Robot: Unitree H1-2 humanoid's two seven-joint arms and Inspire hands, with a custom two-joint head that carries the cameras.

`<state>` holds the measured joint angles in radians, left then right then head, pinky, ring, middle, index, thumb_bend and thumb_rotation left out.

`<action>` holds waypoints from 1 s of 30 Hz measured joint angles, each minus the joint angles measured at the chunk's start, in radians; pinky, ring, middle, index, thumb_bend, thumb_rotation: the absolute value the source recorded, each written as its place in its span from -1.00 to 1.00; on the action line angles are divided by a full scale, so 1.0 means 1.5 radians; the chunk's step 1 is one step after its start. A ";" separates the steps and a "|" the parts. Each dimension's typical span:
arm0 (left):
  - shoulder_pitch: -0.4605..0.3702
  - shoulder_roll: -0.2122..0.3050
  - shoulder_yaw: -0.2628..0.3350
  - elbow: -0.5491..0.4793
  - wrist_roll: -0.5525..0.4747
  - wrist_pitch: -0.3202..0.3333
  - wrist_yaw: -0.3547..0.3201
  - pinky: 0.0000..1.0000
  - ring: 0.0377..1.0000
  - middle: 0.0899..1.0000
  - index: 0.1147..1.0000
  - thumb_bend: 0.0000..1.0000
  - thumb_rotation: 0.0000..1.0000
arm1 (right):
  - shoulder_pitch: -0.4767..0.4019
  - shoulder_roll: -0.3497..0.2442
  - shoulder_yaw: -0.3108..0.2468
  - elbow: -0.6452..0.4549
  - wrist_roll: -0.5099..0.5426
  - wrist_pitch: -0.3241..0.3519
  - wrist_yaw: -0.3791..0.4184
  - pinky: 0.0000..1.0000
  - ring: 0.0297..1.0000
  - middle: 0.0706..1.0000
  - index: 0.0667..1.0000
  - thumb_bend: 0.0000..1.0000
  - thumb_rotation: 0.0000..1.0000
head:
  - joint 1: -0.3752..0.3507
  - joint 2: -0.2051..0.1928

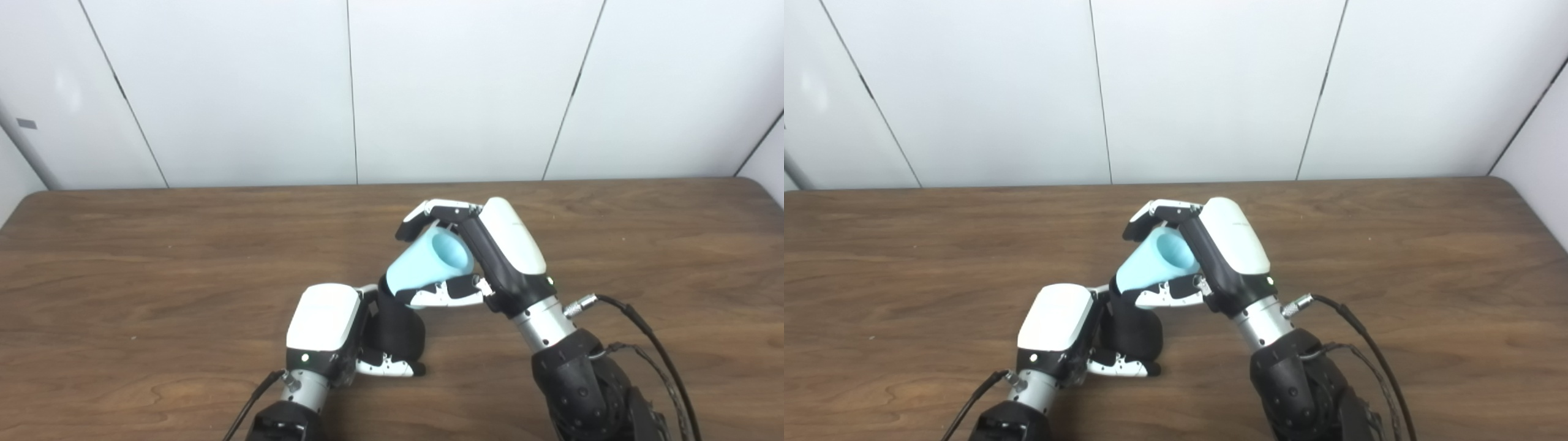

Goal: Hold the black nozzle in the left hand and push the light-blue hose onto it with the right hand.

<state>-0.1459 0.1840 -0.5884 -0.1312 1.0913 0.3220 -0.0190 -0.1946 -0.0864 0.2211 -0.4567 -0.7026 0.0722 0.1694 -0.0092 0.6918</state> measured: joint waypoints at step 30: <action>-0.002 0.000 -0.006 0.001 0.004 0.001 0.000 -0.15 -0.32 -0.15 -0.17 0.00 -1.00 | -0.014 -0.001 0.001 0.005 -0.007 0.000 0.001 -0.45 -0.23 0.01 -0.02 -0.02 -1.00 | -0.004 0.003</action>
<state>-0.1486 0.1836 -0.5967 -0.1292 1.0981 0.3236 -0.0190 -0.2149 -0.0872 0.2221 -0.4491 -0.7132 0.0720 0.1713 -0.0153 0.6964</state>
